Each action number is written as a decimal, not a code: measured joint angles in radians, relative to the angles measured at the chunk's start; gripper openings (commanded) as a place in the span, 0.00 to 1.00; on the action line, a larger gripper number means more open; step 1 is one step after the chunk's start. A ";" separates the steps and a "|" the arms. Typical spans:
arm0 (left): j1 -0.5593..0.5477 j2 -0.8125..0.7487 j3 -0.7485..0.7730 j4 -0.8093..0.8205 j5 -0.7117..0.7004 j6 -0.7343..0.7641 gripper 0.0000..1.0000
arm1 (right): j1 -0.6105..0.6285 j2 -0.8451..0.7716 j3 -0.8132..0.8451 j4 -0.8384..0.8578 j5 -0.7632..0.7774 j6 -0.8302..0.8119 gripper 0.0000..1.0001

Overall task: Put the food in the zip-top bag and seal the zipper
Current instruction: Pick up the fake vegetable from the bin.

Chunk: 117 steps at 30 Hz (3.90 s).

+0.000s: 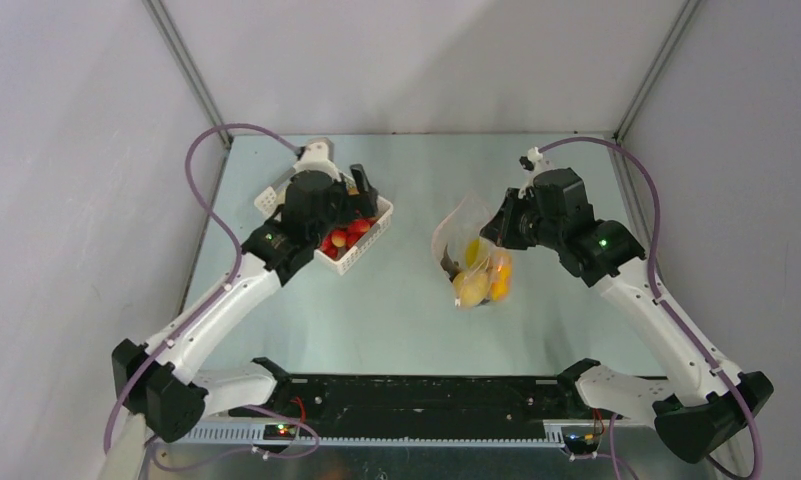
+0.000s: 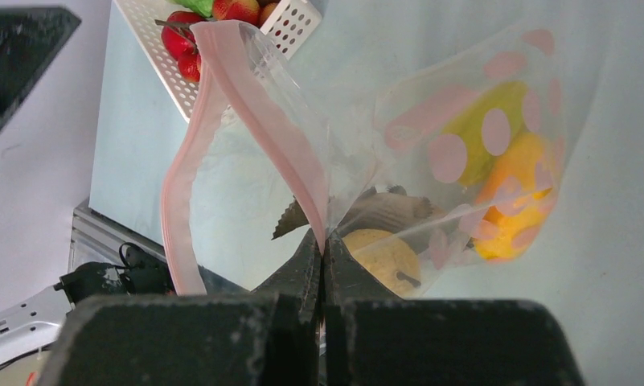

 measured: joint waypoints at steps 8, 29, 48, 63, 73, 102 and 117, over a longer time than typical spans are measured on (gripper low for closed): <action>0.318 0.066 -0.030 -0.054 0.024 -0.225 1.00 | 0.000 0.000 0.000 -0.013 0.016 -0.002 0.00; 0.552 0.515 0.108 -0.053 -0.014 -0.872 1.00 | -0.004 -0.004 -0.022 -0.029 0.044 -0.005 0.00; 0.559 0.737 0.331 -0.175 -0.080 -0.929 0.97 | -0.030 -0.005 -0.028 -0.035 0.068 -0.005 0.00; 0.562 0.802 0.415 -0.279 -0.068 -0.910 0.37 | -0.039 -0.009 -0.048 -0.034 0.071 -0.005 0.00; 0.564 0.760 0.343 -0.241 -0.039 -0.902 0.07 | -0.041 -0.018 -0.052 -0.034 0.071 -0.005 0.00; 0.557 0.203 0.035 -0.033 0.011 -0.690 0.00 | -0.042 -0.042 -0.061 -0.013 0.067 -0.005 0.00; 0.454 -0.017 -0.046 0.182 0.105 -0.467 0.00 | -0.042 -0.034 -0.061 -0.003 0.045 -0.032 0.00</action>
